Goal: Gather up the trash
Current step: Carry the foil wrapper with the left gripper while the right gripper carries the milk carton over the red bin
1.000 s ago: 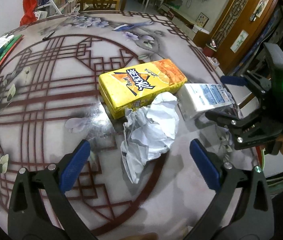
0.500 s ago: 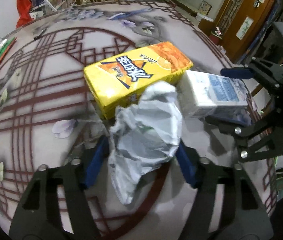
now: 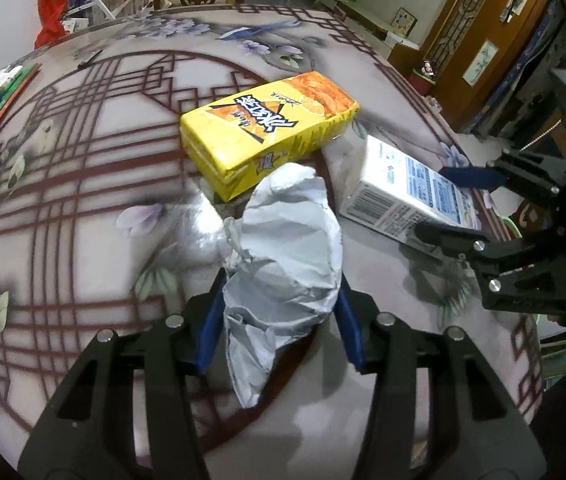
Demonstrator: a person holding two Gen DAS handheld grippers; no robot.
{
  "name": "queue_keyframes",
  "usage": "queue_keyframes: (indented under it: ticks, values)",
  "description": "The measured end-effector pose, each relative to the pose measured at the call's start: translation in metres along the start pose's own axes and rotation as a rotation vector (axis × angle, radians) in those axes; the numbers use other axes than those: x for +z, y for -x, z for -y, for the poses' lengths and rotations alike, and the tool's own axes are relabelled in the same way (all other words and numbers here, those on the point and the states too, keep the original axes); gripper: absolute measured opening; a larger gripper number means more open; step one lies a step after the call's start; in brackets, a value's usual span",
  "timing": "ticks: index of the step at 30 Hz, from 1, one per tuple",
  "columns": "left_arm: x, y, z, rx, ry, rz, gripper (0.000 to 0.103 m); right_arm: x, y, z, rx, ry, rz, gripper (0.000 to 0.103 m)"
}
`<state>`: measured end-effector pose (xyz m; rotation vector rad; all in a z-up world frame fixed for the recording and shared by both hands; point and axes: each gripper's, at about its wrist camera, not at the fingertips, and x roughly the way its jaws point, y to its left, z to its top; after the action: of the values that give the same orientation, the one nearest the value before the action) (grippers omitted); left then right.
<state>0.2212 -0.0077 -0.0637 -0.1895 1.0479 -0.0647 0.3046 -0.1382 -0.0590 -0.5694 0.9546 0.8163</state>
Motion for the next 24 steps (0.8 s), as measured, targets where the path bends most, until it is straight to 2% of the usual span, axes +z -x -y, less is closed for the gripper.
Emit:
queue_keyframes:
  ticks: [12,24]
  values:
    - [-0.009,0.048,0.011,-0.019,-0.020,0.059,0.048,-0.034,0.062,-0.017,-0.064,-0.156,0.074,0.058]
    - [-0.021,0.072,0.058,-0.052,-0.086,0.078,0.048,-0.086,0.133,-0.012,-0.115,-0.317,0.173,0.058]
